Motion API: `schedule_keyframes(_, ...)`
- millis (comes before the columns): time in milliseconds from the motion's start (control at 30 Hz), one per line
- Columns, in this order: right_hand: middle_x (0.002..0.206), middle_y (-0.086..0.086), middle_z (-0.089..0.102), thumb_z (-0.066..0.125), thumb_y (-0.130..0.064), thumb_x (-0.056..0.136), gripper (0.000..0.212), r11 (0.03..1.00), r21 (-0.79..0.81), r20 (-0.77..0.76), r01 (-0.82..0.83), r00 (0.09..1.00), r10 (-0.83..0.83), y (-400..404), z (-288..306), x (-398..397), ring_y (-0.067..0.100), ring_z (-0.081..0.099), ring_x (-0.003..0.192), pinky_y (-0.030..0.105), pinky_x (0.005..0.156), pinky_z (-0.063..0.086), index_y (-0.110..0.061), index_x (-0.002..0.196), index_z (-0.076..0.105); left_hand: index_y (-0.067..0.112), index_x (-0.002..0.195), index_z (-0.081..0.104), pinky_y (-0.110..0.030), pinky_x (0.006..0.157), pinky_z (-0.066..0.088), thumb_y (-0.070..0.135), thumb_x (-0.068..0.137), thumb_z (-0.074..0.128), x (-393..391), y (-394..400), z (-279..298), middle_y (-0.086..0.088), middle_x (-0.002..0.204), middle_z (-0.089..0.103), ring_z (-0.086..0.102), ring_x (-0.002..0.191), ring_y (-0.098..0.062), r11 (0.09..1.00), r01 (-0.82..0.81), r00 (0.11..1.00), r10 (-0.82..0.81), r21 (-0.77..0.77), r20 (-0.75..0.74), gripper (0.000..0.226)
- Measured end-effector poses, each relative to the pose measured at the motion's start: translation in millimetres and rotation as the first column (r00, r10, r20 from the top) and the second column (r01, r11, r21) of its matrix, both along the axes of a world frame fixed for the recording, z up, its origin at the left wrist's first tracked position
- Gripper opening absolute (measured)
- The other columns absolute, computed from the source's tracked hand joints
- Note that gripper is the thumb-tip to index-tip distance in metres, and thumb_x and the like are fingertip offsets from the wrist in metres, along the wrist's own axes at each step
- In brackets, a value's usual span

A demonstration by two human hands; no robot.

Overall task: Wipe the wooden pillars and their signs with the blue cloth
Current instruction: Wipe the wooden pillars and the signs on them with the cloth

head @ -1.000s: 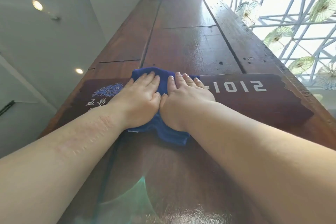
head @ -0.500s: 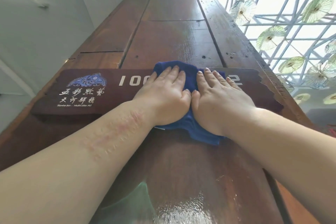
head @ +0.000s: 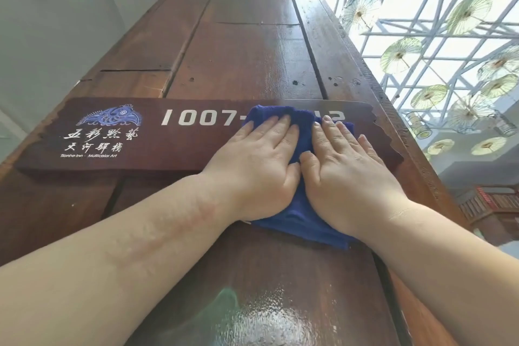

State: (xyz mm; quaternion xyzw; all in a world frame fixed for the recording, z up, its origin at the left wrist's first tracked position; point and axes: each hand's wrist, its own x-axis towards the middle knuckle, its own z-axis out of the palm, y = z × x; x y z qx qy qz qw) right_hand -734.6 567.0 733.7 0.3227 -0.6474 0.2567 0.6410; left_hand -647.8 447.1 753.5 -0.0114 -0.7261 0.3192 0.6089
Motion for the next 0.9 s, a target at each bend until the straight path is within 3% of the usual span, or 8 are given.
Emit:
schedule_keyframes(167, 0.16, -0.007, -0.008, 0.012, -0.041, 0.095, 0.059, 0.996, -0.09, 0.104, 0.023, 0.994, -0.014, 33, 26, -21, 0.006, -0.01, 0.143, 0.032, 0.116, -0.008, -0.024, 0.151, 0.0, 0.016, 0.149, 0.001, -0.036, 0.116, -0.008, 0.039, 0.096, 0.018, -27, 45, 32, -0.001, 0.159, -0.006, -0.01, 0.144, -0.013, 0.997, 0.012, 0.997, -0.018, 0.081, 0.071, 0.06)
schedule_keyframes(400, 0.16, 0.002, -0.005, 0.013, -0.042, 0.096, 0.062, 0.992, -0.116, 0.19, 0.038, 0.982, -0.015, 55, 52, -35, 0.014, -0.005, 0.145, 0.035, 0.117, -0.003, -0.017, 0.151, 0.0, 0.019, 0.15, 0.003, -0.037, 0.116, -0.008, 0.035, 0.095, 0.02, -40, 73, 61, 0.002, 0.159, -0.006, -0.01, 0.144, -0.01, 0.998, 0.013, 0.992, -0.02, 0.059, 0.124, 0.06)
schedule_keyframes(733, 0.16, 0.012, -0.003, 0.014, -0.047, 0.097, 0.067, 0.988, -0.104, 0.24, 0.114, 0.967, -0.086, 41, 81, -16, 0.023, -0.004, 0.146, 0.038, 0.117, -0.001, -0.008, 0.15, 0.003, 0.018, 0.15, 0.002, -0.038, 0.116, -0.007, 0.036, 0.096, 0.017, -24, 58, 84, 0.003, 0.159, -0.005, -0.008, 0.144, -0.009, 0.994, -0.003, 0.992, -0.01, 0.105, 0.122, 0.059)
schedule_keyframes(900, 0.159, 0.013, -0.006, 0.009, -0.043, 0.097, 0.063, 0.986, 0.008, 0.194, 0.168, 0.967, -0.166, 6, 86, 9, 0.027, -0.009, 0.145, 0.044, 0.116, -0.003, -0.01, 0.15, 0.009, 0.018, 0.15, 0.004, -0.036, 0.116, -0.007, 0.036, 0.096, 0.017, 1, 20, 83, 0.002, 0.159, -0.002, -0.006, 0.144, -0.011, 0.991, 0.009, 0.997, -0.02, 0.134, 0.078, 0.059)
